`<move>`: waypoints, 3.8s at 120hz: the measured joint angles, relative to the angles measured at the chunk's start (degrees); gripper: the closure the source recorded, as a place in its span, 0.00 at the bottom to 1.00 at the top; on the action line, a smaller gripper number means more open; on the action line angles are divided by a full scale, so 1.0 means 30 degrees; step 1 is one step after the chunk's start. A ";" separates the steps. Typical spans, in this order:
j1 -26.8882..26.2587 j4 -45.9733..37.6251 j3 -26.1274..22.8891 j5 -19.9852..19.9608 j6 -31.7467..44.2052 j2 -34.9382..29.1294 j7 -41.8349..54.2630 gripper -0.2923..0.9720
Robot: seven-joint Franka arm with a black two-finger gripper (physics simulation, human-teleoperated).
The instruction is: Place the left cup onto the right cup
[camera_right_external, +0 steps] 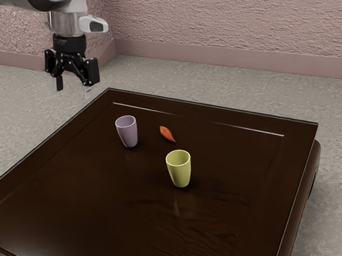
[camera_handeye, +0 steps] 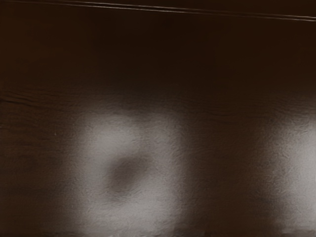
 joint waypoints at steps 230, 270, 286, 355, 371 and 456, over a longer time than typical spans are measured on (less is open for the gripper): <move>0.2138 0.9579 0.0129 -0.0460 1.0358 1.7142 0.1302 0.23; 0.2154 0.9331 0.0129 -0.0393 1.0943 1.7087 0.0903 0.74; 0.2148 0.9310 0.0132 -0.0301 1.1010 1.7065 0.0778 0.81; -0.0432 0.7772 0.0036 0.0907 1.0426 1.2321 0.0298 0.85; -0.0515 0.7630 -0.2386 0.2160 1.0316 1.2088 -0.0313 0.85; 0.0059 0.2355 -0.8565 0.7105 1.0361 0.9684 -0.5557 0.85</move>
